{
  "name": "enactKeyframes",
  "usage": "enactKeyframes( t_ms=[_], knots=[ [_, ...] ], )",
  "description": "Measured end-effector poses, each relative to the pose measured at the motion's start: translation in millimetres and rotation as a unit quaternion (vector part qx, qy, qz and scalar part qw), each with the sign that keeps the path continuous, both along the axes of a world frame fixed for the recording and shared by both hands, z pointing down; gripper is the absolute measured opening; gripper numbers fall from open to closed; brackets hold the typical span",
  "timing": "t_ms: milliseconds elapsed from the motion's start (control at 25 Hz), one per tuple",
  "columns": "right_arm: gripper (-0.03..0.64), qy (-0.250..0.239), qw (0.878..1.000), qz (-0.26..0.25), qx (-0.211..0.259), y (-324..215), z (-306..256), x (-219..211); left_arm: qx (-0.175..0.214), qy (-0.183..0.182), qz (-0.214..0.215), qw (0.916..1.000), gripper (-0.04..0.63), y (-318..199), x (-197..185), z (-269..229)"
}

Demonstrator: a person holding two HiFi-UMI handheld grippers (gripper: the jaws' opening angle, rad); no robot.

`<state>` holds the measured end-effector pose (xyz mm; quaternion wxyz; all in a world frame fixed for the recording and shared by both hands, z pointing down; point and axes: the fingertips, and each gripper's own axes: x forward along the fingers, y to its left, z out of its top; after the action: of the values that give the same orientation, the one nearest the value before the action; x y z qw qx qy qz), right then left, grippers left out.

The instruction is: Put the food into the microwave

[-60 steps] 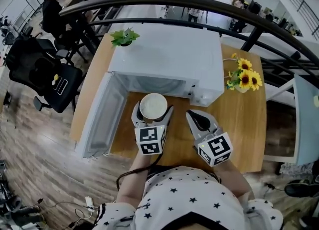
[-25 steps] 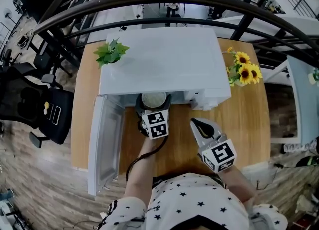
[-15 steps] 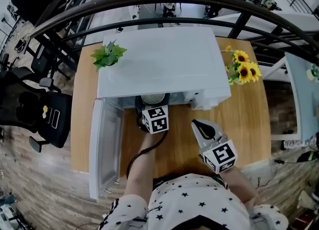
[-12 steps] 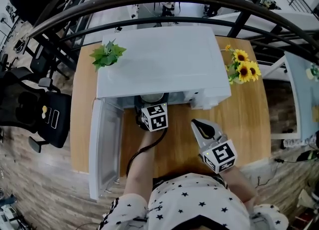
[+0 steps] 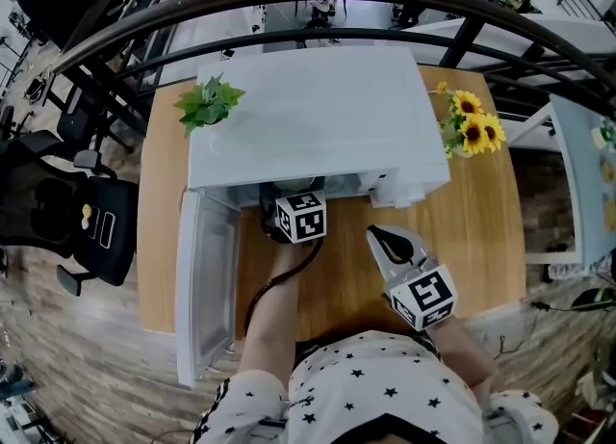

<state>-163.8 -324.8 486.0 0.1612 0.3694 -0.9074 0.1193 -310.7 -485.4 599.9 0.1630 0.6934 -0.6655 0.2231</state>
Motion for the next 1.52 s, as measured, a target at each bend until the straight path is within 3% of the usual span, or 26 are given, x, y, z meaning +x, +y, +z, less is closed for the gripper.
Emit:
enactKeyframes(
  t_ms=[800, 1120, 1280, 1520],
  knots=[
    [0.006, -0.004, 1.0, -0.001, 0.012, 24, -11, 20, 0.003, 0.008, 0.004, 1.0, 0.509, 32, 8, -5],
    [0.006, -0.008, 1.0, -0.01, 0.016, 52, -16, 44, 0.026, 0.022, -0.018, 0.9992, 0.509, 76, 26, -28],
    [0.006, -0.012, 1.0, -0.017, 0.019, 71, -20, 59, 0.028, 0.045, -0.011, 0.9986, 0.508, 105, 45, -40],
    [0.006, -0.019, 0.999, -0.032, 0.026, 103, -22, 77, 0.037, 0.048, -0.007, 0.9981, 0.495, 152, 67, -60]
  ],
)
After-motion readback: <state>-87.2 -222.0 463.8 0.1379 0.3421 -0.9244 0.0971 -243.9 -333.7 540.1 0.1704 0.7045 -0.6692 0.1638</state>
